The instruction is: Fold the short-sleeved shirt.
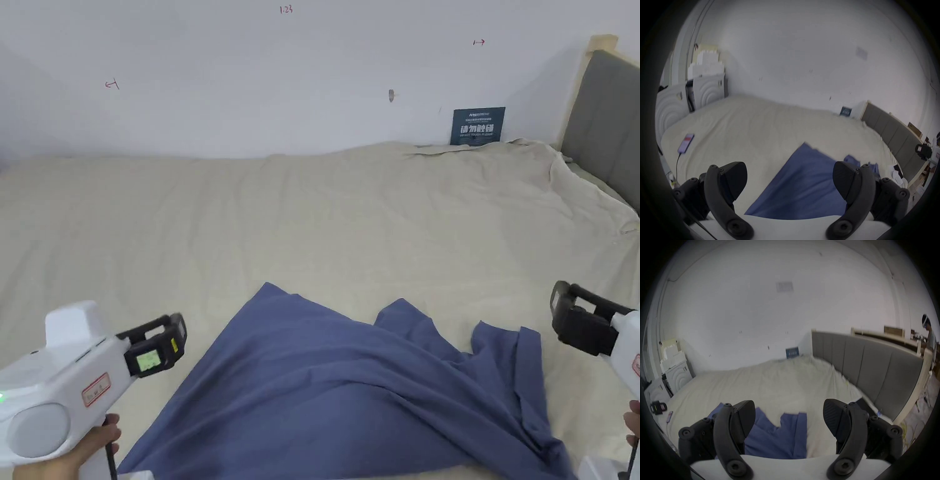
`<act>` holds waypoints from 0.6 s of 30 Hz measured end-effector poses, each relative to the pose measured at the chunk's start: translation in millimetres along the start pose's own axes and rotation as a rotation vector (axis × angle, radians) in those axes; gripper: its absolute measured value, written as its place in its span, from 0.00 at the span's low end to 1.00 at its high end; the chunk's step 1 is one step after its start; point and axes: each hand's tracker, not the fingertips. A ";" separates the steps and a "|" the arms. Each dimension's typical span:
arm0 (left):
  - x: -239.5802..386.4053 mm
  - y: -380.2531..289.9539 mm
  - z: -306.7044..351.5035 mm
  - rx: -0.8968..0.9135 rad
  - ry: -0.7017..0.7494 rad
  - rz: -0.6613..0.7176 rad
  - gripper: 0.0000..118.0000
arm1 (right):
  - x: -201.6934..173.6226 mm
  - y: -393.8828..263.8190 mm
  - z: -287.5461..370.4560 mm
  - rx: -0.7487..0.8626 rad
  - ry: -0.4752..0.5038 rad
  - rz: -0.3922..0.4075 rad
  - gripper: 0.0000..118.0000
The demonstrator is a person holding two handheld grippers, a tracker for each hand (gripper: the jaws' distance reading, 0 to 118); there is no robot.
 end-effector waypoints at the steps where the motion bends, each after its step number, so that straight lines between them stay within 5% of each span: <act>1: 7.1 1.1 3.7 0.042 0.002 -0.022 0.91 | -3.7 1.2 4.8 0.028 -0.016 0.023 0.75; 2: 13.2 0.3 5.6 0.085 0.005 -0.046 0.87 | -6.3 0.7 8.6 0.052 -0.023 0.041 0.75; 4: 24.4 -4.1 10.6 0.156 0.011 -0.101 0.64 | -12.7 0.4 17.3 0.079 -0.030 0.061 0.75; 6: 31.9 -7.9 10.7 0.166 0.014 -0.127 0.28 | -16.1 -3.3 23.9 0.091 -0.037 0.066 0.68; 8: 36.4 -12.2 11.5 0.171 0.006 -0.133 0.11 | -17.2 -6.2 28.3 0.109 -0.034 0.075 0.48; 9: 37.4 -14.5 12.5 0.171 0.000 -0.130 0.01 | -18.6 -7.9 30.7 0.117 -0.032 0.083 0.25; 10: 36.7 -15.5 11.4 0.178 -0.015 -0.124 0.00 | -19.4 -10.0 33.1 0.128 -0.028 0.085 0.03; 11: 37.1 -16.4 12.1 0.177 -0.026 -0.124 0.00 | -19.7 -11.7 35.3 0.140 -0.019 0.086 0.00; 18: 35.8 -17.8 8.5 0.141 -0.028 -0.151 0.00 | -18.6 -11.0 36.8 0.154 -0.014 0.090 0.00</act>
